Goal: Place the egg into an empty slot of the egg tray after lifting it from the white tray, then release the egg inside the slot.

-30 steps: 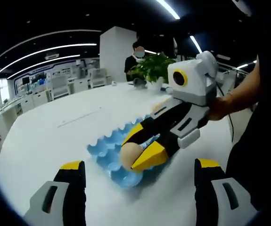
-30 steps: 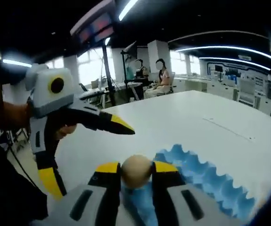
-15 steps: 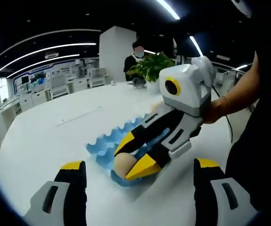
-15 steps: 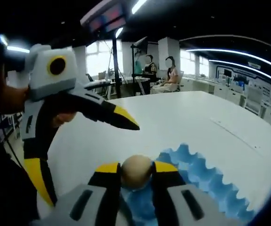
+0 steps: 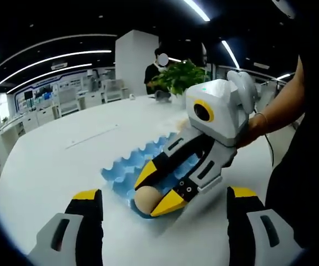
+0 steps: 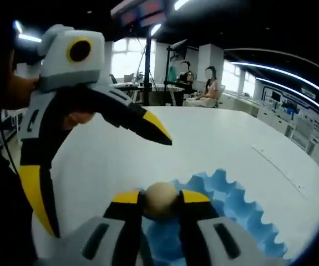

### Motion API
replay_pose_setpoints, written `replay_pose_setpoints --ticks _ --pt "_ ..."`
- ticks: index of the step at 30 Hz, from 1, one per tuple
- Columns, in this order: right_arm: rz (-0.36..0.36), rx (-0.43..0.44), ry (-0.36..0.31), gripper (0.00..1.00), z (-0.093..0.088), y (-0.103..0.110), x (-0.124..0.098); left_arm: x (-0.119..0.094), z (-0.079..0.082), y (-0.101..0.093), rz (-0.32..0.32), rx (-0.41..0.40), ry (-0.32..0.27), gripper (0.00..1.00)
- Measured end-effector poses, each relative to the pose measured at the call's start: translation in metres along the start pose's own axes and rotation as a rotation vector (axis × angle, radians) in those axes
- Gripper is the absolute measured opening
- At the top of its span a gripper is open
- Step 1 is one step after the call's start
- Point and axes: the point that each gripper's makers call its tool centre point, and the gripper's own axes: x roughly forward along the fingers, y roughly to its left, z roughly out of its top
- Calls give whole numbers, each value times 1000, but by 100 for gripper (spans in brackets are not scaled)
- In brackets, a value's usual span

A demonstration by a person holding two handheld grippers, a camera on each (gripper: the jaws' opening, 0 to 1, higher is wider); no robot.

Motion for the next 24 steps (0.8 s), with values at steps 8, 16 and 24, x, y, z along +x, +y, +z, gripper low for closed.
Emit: replay_pose_setpoints --ticks 8,16,24 --pt "0 -12 -2 26 0 0 1 0 -1 0 -1 5 3 92" --pt "0 -15 -9 26 0 0 0 0 1 1 0 1 -10 91" --pt "1 -43 -8 27 -2 1 -1 -1 0 0 -1 7 -1 90"
